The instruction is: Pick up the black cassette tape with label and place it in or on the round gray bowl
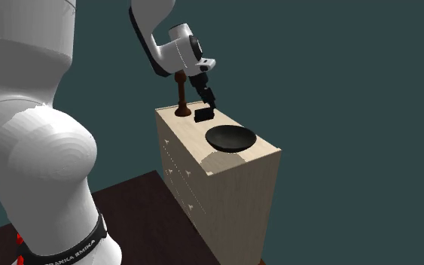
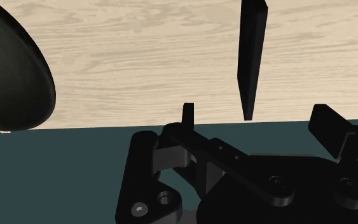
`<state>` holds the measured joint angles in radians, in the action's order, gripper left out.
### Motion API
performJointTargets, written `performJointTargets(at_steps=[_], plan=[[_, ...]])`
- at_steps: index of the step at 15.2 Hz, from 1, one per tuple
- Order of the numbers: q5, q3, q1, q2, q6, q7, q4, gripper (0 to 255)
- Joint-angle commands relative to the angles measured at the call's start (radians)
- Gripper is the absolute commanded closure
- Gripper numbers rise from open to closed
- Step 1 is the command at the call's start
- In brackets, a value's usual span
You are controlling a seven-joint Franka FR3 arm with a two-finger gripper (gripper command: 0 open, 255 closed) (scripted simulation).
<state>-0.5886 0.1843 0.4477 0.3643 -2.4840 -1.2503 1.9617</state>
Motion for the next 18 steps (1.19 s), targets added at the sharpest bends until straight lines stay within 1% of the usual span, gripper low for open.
performJointTargets(at_steps=[1,3,4,13,14,15,16,18], plan=[[0.000,0.000,0.000,0.000,0.000,0.000,0.000,0],[0.000,0.000,0.000,0.000,0.000,0.000,0.000,0],[0.000,0.000,0.000,0.000,0.000,0.000,0.000,255],[0.000,0.000,0.000,0.000,0.000,0.000,-0.001,255],[0.000,0.000,0.000,0.000,0.000,0.000,-0.001,0],[0.104,0.039,-0.024,0.048,0.084,0.101,-0.093,0],[0.186,0.073,-0.043,0.104,0.179,0.181,-0.198,0],[0.304,0.120,-0.058,0.243,0.393,0.298,-0.451,0]])
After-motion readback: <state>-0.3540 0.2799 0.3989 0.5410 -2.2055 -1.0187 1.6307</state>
